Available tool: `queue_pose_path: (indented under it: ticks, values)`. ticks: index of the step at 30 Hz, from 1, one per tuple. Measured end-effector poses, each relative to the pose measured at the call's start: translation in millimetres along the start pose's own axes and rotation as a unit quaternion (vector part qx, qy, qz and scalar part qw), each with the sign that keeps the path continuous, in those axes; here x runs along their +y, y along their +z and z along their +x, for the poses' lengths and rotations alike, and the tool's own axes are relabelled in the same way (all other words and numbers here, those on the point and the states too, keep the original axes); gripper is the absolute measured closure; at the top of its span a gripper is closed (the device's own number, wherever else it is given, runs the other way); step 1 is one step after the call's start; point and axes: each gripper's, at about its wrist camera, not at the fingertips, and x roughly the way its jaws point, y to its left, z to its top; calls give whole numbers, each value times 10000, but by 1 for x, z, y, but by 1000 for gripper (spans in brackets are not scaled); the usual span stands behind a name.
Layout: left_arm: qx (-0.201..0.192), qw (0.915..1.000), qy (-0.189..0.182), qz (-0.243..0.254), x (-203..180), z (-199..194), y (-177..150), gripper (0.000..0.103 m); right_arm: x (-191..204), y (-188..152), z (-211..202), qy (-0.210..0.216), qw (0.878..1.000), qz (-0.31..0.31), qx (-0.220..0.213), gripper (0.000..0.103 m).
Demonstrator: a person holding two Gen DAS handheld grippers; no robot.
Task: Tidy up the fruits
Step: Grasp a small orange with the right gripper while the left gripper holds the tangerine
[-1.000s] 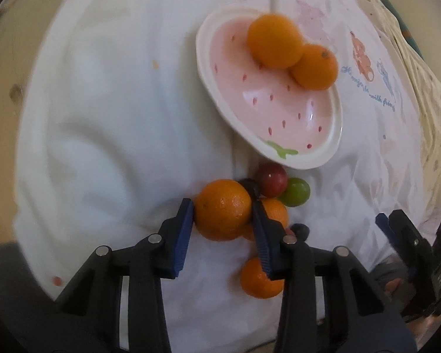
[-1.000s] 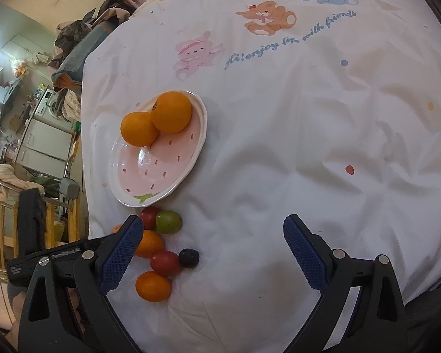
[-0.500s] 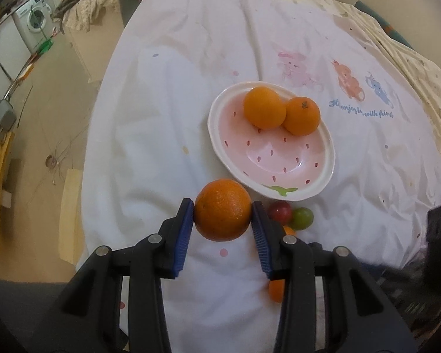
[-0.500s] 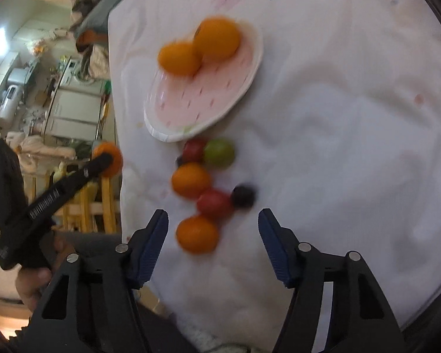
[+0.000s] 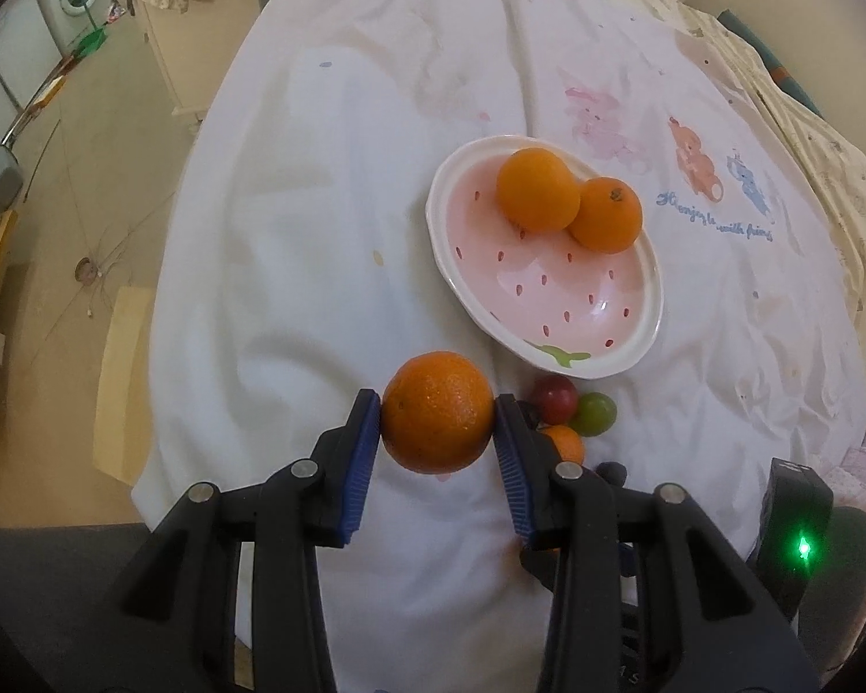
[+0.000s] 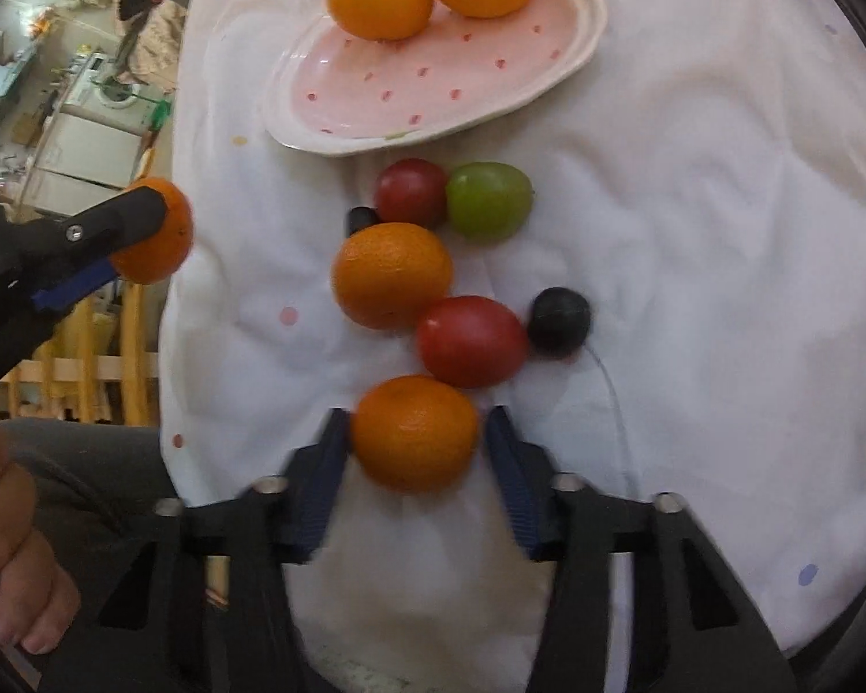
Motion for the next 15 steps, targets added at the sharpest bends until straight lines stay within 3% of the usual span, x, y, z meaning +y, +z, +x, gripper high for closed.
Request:
queue_pose_path:
  ticks: [15]
  values:
    - [-98, 9994, 296, 170, -6, 6, -2, 68, -34, -16, -46, 476, 9980, 111, -391, 58]
